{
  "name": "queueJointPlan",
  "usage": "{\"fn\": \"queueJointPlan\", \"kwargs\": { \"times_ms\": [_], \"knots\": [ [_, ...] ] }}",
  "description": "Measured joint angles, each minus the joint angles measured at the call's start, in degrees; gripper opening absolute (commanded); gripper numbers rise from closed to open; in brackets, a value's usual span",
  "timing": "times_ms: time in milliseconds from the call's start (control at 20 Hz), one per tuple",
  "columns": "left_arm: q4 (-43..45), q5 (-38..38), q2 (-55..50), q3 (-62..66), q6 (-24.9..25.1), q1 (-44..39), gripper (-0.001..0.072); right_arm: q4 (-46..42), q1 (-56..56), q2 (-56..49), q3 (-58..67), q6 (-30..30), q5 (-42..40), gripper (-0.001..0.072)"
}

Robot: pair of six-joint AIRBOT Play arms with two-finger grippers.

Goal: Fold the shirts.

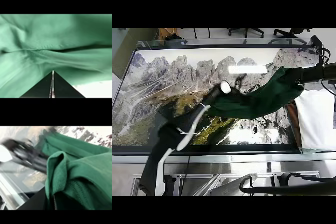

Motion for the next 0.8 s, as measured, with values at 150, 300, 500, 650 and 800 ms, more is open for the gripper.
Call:
{"fn": "queueJointPlan", "kwargs": {
  "times_ms": [150,300,500,650,800],
  "knots": [
    [0.00,-8.55,9.20,0.26,0.66,8.52,0.0019,0.31,5.03,-0.44,0.11,0.90,-3.15,0.0016],
    [-0.02,-15.32,19.56,0.31,0.94,19.06,0.0020,0.59,14.88,-2.03,0.13,2.05,-10.64,0.0020],
    [-0.13,-18.91,31.21,-1.33,1.36,31.45,0.0019,0.81,33.53,-10.19,0.11,2.47,-26.47,0.0350],
    [-0.13,-18.49,38.77,-6.56,3.52,37.94,0.0019,1.29,46.99,-19.43,0.48,-2.10,-41.70,0.0362],
    [-0.11,-17.86,44.06,-12.04,6.49,41.51,0.0020,0.96,52.61,-22.77,1.84,-6.75,-48.59,0.0363]
  ]
}}
